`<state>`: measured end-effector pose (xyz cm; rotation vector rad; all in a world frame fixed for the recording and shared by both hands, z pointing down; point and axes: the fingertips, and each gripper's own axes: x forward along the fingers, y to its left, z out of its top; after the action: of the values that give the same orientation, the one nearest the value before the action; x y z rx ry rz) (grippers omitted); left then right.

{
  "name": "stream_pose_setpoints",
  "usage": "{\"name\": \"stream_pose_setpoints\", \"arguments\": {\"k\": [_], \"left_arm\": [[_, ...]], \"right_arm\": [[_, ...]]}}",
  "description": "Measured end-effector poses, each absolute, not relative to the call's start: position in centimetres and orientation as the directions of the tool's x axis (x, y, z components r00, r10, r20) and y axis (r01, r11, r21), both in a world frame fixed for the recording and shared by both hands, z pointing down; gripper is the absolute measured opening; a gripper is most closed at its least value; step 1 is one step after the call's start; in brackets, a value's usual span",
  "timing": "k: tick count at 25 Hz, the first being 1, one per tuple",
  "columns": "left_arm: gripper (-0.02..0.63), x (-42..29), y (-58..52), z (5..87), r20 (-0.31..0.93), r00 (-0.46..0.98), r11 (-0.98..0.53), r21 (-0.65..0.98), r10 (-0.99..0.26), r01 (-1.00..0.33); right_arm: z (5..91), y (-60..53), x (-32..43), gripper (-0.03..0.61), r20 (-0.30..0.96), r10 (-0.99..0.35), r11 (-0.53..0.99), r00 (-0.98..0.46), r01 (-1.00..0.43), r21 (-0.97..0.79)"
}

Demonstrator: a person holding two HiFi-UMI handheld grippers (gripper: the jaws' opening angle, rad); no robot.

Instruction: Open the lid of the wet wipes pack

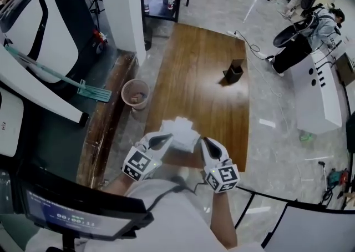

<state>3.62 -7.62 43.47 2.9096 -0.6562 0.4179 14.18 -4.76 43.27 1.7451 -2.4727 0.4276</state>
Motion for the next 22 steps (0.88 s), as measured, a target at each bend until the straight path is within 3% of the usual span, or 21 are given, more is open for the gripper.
{"name": "stream_pose_setpoints", "arguments": {"k": [12, 22], "left_arm": [[0.005, 3.6, -5.8, 37.0, 0.144, 0.904, -0.91, 0.039, -0.403, -0.412], [0.005, 3.0, -5.6, 37.2, 0.137, 0.9, -0.904, 0.054, -0.413, -0.423]], "right_arm": [[36.3, -0.5, 12.8, 0.009, 0.079, -0.938, 0.324, -0.337, -0.936, -0.14], [35.3, 0.1, 12.5, 0.009, 0.064, -0.945, 0.313, -0.32, -0.944, -0.101]]}}
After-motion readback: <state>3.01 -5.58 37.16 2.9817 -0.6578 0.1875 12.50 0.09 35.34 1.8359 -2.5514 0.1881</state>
